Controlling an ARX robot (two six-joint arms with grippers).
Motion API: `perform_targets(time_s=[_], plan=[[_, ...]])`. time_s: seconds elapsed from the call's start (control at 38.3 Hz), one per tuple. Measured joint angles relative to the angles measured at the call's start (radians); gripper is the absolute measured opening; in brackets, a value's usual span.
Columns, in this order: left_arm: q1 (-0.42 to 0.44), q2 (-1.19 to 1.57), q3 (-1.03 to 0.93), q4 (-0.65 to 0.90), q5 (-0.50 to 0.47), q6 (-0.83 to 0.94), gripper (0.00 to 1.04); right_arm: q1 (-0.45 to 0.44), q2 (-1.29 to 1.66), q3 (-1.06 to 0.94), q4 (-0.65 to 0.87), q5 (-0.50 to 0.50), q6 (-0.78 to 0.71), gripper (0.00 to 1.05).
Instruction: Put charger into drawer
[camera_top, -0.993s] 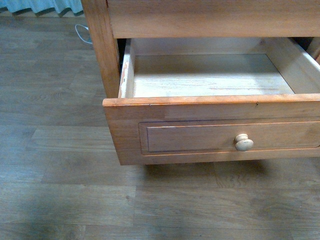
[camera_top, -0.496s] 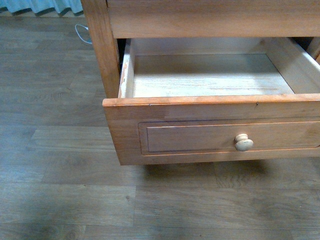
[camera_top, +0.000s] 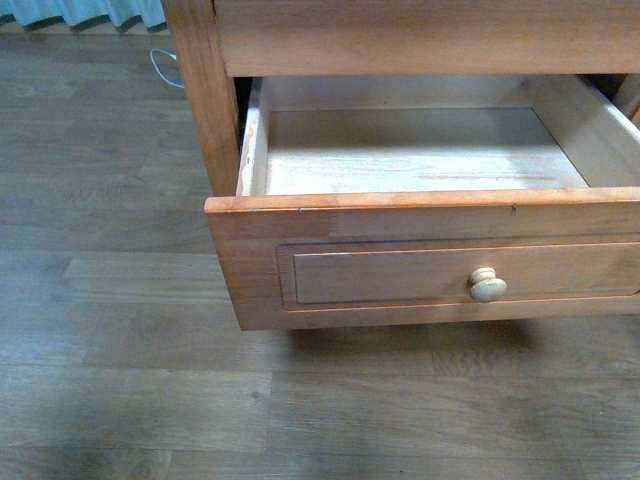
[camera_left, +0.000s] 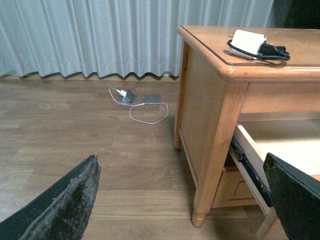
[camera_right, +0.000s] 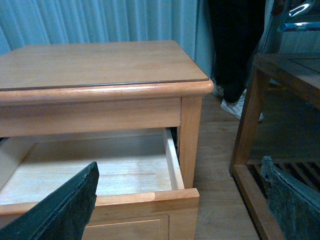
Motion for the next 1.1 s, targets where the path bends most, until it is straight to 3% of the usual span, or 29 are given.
perform_targets(time_s=[0.29,0.57,0.86,1.1], plan=[[-0.021,0.057,0.012,-0.025,-0.007,-0.008,0.98,0.000,0.000,0.000,0.000,0.000,0.000,0.96],[-0.071,0.618,0.235,0.262,0.140,0.015,0.98,0.000,0.000,0.000,0.000,0.000,0.000,0.96],[-0.085,1.061,0.447,0.483,0.103,0.032,0.98,0.000,0.000,0.000,0.000,0.000,0.000,0.96],[-0.179,1.386,0.725,0.531,0.069,0.027,0.98,0.000,0.000,0.000,0.000,0.000,0.000,0.96]])
